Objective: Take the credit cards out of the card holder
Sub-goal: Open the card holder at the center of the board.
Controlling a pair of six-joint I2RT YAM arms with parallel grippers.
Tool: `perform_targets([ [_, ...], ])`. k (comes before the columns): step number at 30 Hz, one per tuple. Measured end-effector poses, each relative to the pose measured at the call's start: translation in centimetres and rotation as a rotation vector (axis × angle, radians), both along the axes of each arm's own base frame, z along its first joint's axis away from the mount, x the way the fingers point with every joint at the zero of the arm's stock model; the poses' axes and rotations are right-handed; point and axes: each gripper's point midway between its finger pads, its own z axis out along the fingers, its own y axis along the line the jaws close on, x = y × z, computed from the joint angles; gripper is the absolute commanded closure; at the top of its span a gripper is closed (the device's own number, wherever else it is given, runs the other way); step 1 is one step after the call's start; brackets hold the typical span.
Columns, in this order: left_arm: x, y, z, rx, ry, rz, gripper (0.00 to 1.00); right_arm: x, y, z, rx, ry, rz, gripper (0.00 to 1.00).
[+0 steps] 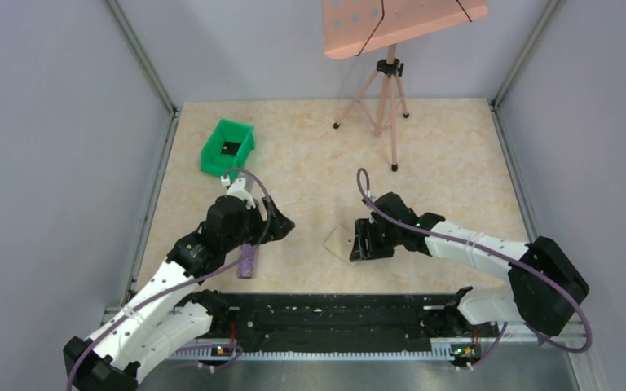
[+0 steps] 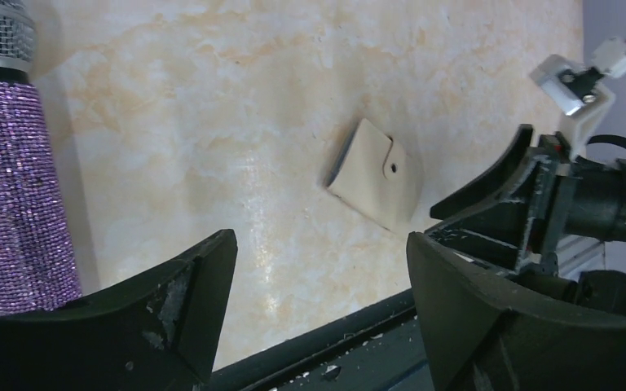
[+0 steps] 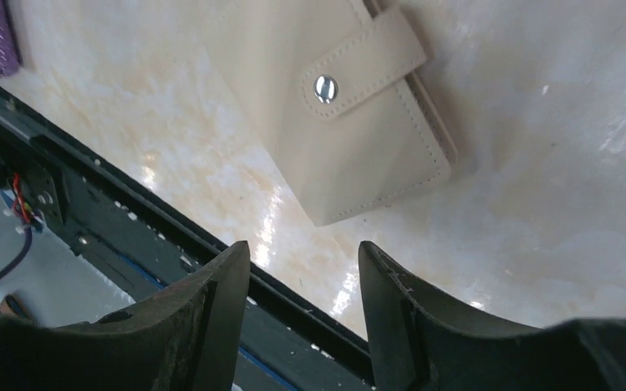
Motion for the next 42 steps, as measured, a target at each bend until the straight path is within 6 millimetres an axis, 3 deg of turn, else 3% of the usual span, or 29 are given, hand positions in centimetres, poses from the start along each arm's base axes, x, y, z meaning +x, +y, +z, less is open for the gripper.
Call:
perform_targets([
  [4, 0.9, 1.3, 0.4, 0.053, -0.028, 0.067, 0.19, 2.1, 0.3, 2.8, -0.024, -0.089, -0.039, 0.53],
  [9, 1.6, 2.5, 2.9, 0.071, -0.120, 0.113, 0.19, 4.2, 1.2, 4.7, -0.066, -0.197, -0.036, 0.57],
  [14, 1.2, 3.5, 5.1, 0.052, -0.202, 0.135, 0.19, 5.6, 1.6, 3.1, -0.190, -0.246, -0.008, 0.58],
  [23, -0.6, 4.6, 6.3, 0.023, -0.239, 0.140, 0.19, 5.8, 2.5, 0.7, -0.359, -0.310, 0.062, 0.59],
  [32, -0.9, 4.6, 5.8, 0.028, -0.225, 0.129, 0.19, 6.0, 2.3, -1.3, -0.445, -0.318, 0.079, 0.62],
  [36, -0.6, 4.1, 5.1, 0.038, -0.196, 0.118, 0.20, 6.2, 2.3, -1.4, -0.455, -0.323, 0.079, 0.74],
  [40, -0.5, 4.0, 4.8, 0.034, -0.187, 0.119, 0.20, 6.4, 2.3, -1.5, -0.465, -0.330, 0.073, 0.99],
  [42, -0.5, 4.0, 4.5, 0.035, -0.182, 0.119, 0.20, 6.6, 2.5, -1.4, -0.464, -0.331, 0.069, 1.00],
])
